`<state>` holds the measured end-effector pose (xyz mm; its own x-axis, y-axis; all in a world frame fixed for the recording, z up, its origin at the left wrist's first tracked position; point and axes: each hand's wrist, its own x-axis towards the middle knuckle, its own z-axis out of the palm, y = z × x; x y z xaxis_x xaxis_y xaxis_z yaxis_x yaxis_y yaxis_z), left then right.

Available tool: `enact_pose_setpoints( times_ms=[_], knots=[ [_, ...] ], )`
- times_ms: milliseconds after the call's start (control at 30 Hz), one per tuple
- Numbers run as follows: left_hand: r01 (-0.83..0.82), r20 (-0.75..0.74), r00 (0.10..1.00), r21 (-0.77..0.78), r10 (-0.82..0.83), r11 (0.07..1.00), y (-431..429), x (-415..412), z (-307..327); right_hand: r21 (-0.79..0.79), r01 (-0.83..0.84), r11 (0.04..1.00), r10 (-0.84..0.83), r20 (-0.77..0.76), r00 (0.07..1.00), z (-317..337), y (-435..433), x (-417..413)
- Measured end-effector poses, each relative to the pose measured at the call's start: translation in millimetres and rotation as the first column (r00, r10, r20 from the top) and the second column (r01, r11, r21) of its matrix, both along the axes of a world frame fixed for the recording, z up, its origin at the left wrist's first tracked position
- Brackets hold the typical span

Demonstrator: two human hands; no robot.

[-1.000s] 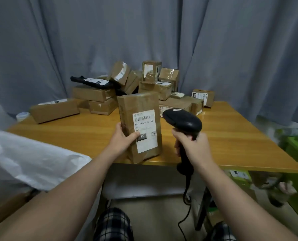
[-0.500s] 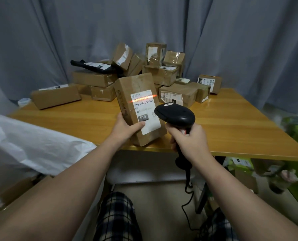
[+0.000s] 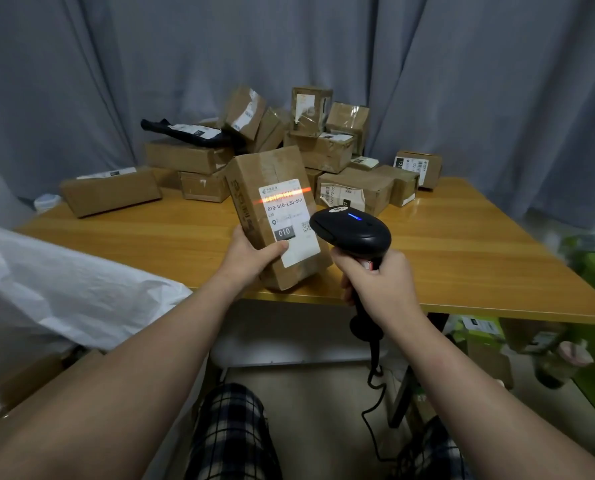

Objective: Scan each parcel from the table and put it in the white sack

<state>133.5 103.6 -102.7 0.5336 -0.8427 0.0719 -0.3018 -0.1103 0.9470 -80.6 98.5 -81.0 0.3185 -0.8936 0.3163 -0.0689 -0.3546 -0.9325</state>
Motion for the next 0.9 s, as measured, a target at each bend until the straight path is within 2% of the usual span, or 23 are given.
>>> enact_pose_setpoints(
  times_ms=[167,300,467,600,767,833,900],
  knots=[
    [-0.03,-0.041,0.999,-0.071,0.027,0.997,6,3,9,0.004,-0.016,1.0,0.016,0.07,0.997,8,-2,23],
    [-0.102,-0.01,0.995,-0.154,0.102,0.983,24,23,27,-0.034,-0.103,0.994,0.105,0.085,0.991,19,5,56],
    [-0.223,0.003,0.973,-0.265,0.232,0.938,78,63,35,-0.015,-0.224,0.975,0.224,0.105,0.969,24,26,115],
    [-0.424,0.03,0.891,-0.302,0.453,0.854,146,112,18,-0.002,-0.338,0.941,0.338,0.004,0.941,8,49,166],
    [-0.682,0.084,0.701,-0.213,0.709,0.7,223,143,-42,0.068,-0.429,0.901,0.434,-0.133,0.891,-32,80,205],
    [-0.722,0.11,0.669,-0.139,0.735,0.678,236,149,-67,0.076,-0.453,0.888,0.459,-0.167,0.872,-44,88,211],
    [-0.745,0.142,0.662,0.017,0.735,0.667,242,153,-89,0.102,-0.466,0.879,0.477,-0.202,0.856,-55,92,217]
  ],
)
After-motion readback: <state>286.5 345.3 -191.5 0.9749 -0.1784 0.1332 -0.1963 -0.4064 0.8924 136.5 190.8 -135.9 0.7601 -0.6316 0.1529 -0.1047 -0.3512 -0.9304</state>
